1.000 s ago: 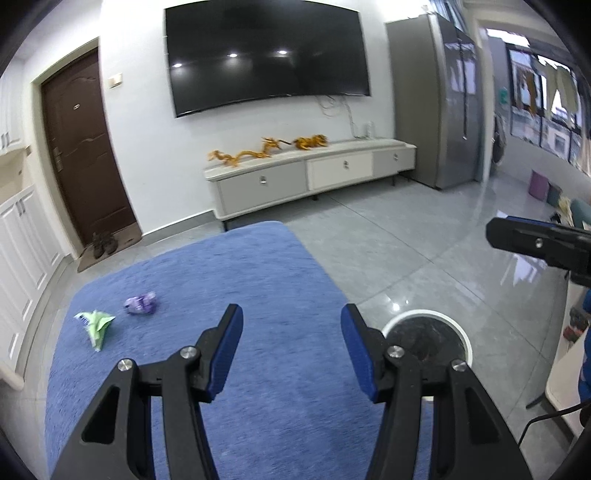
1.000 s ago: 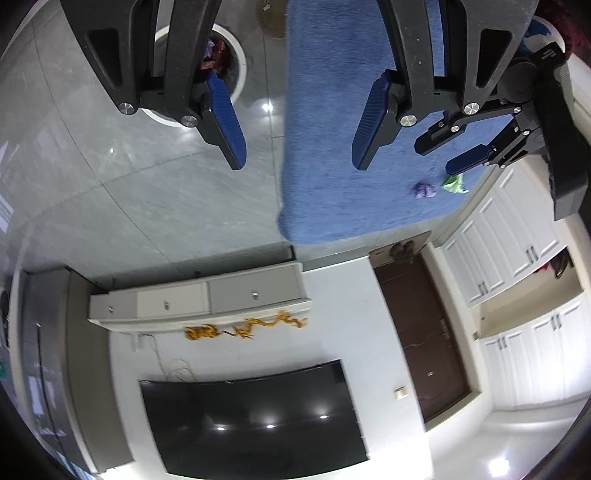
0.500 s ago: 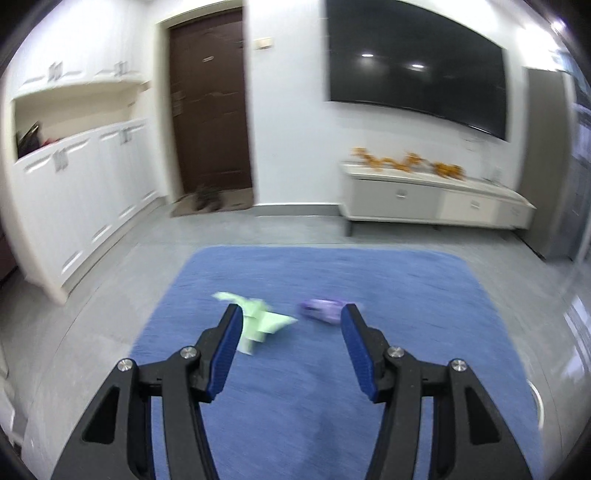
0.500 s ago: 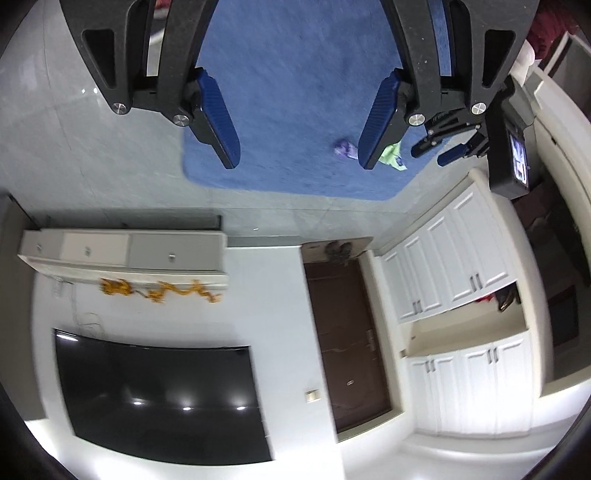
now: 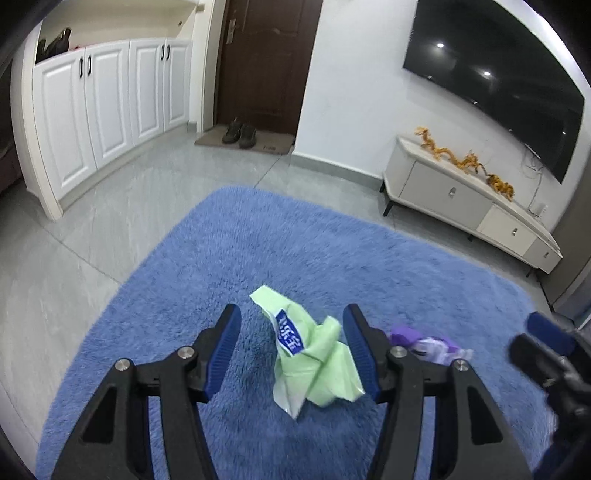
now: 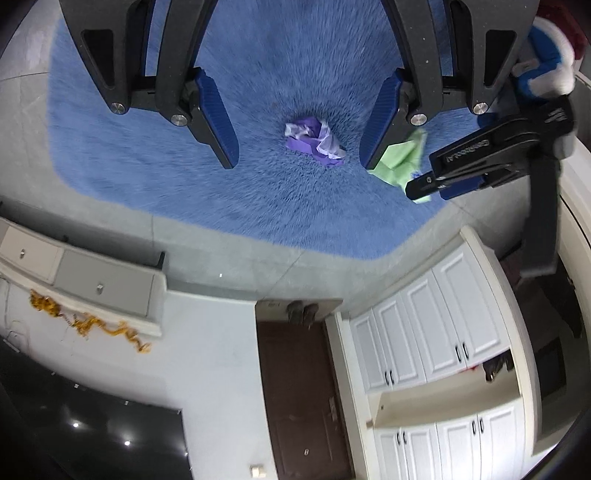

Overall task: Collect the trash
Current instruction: 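Grasp the green paper with the left tool while the right tool grasps the purple wrapper, then carry both items over the trash bin and open both tools to drop them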

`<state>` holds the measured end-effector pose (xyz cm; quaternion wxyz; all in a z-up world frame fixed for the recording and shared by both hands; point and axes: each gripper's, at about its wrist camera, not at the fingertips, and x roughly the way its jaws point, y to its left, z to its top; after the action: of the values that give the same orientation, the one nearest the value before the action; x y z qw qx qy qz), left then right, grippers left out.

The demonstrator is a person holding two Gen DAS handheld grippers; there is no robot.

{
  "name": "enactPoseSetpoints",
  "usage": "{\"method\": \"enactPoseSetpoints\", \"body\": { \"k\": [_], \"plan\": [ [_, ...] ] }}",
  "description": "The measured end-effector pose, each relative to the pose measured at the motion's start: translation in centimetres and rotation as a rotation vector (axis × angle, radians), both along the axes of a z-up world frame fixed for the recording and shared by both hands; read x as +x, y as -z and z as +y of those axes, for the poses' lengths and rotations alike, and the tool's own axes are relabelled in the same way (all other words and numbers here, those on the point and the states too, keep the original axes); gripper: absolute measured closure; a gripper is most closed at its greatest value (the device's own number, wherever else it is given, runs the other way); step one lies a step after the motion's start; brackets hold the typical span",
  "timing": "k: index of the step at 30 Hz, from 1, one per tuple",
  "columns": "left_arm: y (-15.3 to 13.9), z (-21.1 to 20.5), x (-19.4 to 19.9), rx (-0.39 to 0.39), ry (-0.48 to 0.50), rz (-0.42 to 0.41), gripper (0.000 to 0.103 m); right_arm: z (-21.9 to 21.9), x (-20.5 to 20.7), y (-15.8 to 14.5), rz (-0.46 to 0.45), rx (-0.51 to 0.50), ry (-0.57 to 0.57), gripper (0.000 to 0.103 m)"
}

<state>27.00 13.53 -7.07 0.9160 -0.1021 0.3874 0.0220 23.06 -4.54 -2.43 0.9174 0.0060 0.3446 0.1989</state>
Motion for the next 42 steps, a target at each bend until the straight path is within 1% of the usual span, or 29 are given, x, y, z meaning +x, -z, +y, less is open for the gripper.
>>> {"method": "enactPoseSetpoints", "body": {
  "k": [4,8,9,10,11,13,17,21,26,29,31,34,37,42],
  "plan": [
    [2.4,0.6,0.8,-0.032,0.009,0.034,0.047,1.3,2.5,3.0,0.048,-0.02,-0.019,0.037],
    [3.5,0.4,0.6,-0.08,0.066,0.05,0.046,2.5,3.8,5.3,0.107,-0.036,-0.052,0.038],
    [3.6,0.3,0.5,-0.08,0.077,0.053,0.046,2.6,3.8,5.7,0.127,-0.037,-0.061,0.044],
    [3.8,0.1,0.3,-0.083,0.09,0.054,0.047,2.7,3.9,6.1,0.141,-0.03,-0.072,0.056],
    [3.8,0.1,0.2,-0.085,0.096,0.052,0.049,2.7,3.5,6.3,0.153,-0.016,-0.085,0.06],
    [3.8,-0.1,-0.4,-0.087,0.116,0.05,0.062,2.6,2.8,6.2,0.144,-0.029,-0.081,0.065],
    [3.1,-0.8,-1.9,-0.065,0.148,0.024,0.067,1.6,0.9,5.6,0.138,-0.021,-0.072,0.067],
    [1.7,-1.4,-4.1,-0.054,0.174,-0.003,0.069,0.0,-2.1,4.3,0.117,-0.002,-0.062,0.068],
    [-0.9,-3.2,-8.7,0.027,0.223,-0.057,0.069,-2.5,-6.8,2.1,0.089,0.044,-0.033,0.068],
    [-2.7,-4.9,-11.6,0.086,0.245,-0.09,0.069,-4.2,-10.2,0.4,0.059,0.069,-0.007,0.068],
    [-4.3,-6.2,-13.7,0.125,0.261,-0.129,0.069,-5.6,-12.8,-0.7,0.036,0.08,0.014,0.068],
    [-5.9,-8.0,-16.4,0.166,0.288,-0.173,0.069,-7.6,-16.5,-2.2,0.001,0.091,0.05,0.068],
    [-7.2,-9.9,-19.0,0.204,0.326,-0.215,0.069,-9.7,-19.4,-2.9,-0.016,0.095,0.085,0.068],
    [-8.5,-13.5,-22.1,0.251,0.397,-0.262,0.069,-13.5,-24.2,-4.0,-0.045,0.099,0.171,0.068]
  ]
}}
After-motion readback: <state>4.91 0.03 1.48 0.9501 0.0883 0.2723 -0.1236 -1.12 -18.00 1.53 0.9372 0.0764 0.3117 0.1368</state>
